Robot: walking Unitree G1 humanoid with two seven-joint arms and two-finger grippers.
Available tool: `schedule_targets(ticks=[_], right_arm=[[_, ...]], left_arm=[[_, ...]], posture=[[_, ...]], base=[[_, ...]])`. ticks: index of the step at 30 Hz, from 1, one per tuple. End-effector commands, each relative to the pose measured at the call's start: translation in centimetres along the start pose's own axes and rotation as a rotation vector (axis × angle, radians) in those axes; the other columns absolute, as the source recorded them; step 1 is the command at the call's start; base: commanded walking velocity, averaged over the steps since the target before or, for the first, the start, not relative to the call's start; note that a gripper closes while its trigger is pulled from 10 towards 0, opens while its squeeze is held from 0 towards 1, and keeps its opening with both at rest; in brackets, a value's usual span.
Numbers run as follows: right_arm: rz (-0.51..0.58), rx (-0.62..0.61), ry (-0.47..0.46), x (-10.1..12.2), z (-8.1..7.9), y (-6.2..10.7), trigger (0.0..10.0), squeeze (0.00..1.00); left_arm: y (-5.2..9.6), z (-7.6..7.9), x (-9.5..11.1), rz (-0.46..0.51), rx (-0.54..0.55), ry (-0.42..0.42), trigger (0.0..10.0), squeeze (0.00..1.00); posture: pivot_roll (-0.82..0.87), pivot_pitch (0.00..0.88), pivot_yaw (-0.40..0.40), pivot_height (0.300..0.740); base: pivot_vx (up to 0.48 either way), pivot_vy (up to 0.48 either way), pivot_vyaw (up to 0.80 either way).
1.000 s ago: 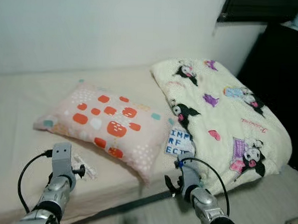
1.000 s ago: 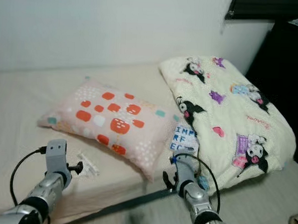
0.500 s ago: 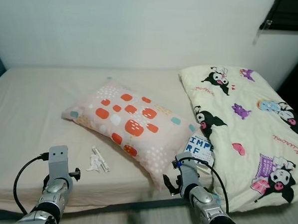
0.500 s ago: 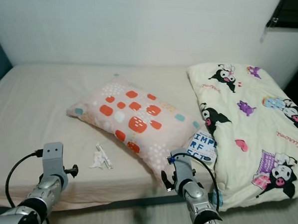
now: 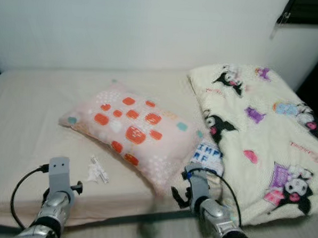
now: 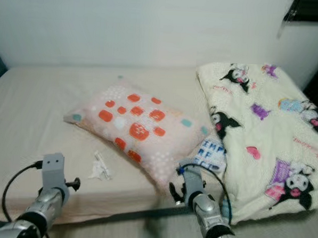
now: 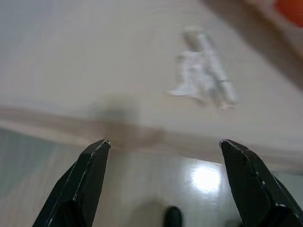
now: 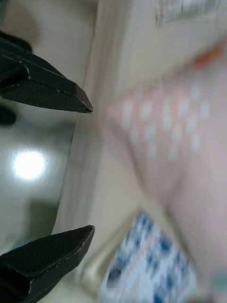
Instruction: Clean up the room
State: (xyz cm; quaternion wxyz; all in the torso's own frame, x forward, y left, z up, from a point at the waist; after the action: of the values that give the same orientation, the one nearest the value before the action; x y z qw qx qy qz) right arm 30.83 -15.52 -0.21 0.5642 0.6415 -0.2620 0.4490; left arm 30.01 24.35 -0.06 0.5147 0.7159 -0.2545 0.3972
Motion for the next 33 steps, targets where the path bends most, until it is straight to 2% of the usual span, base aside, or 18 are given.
schedule_targets(ticks=[1, 3, 8, 10, 33], right_arm=[[-0.008, 0.008, -0.015, -0.4, -0.5, 0.0, 10.0, 0.00], [-0.007, 0.017, -0.003, -0.3, -0.5, 0.0, 10.0, 0.00], [0.001, 0.030, 0.003, -0.3, -0.6, 0.0, 10.0, 0.00], [0.001, 0.026, -0.027, -0.3, -0.6, 0.0, 10.0, 0.00], [-0.026, 0.007, -0.018, -0.6, -0.7, 0.0, 10.0, 0.00]], left_arm=[[0.1, -0.2, -0.8, -0.027, -0.001, -0.006, 10.0, 0.00], [0.1, -0.1, -0.8, -0.025, -0.006, -0.005, 10.0, 0.00], [0.1, 0.2, -0.7, -0.019, -0.027, 0.006, 10.0, 0.00], [0.1, 0.2, -0.7, -0.012, -0.030, 0.005, 10.0, 0.00], [0.2, 0.8, -0.2, 0.021, -0.088, 0.011, 10.0, 0.00]], posture=[[-0.14, 0.096, -0.064, 0.740], [-0.14, 0.094, -0.063, 0.740], [-0.14, 0.091, -0.062, 0.740], [-0.14, 0.093, -0.061, 0.740], [-0.14, 0.097, -0.057, 0.740]], base=[[0.000, 0.000, 0.00], [0.000, 0.000, 0.00], [0.000, 0.000, 0.78], [0.424, 0.000, 0.00], [0.475, 0.000, 0.00]])
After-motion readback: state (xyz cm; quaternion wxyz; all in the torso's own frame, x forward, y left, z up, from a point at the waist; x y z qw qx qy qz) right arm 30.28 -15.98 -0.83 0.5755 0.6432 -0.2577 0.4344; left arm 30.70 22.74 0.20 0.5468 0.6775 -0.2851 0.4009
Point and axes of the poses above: a point about 5 cm out from each wrist's last joint towards the gripper, its own y axis pointing back from the gripper into the wrist, its own x axis along the axis of the wrist's last joint, z = x × y, the point moved 1 cm from there along -y, pointing out of the wrist towards the gripper, and after that the axes turned 5 degrees about -y, right-handed, at the moved point
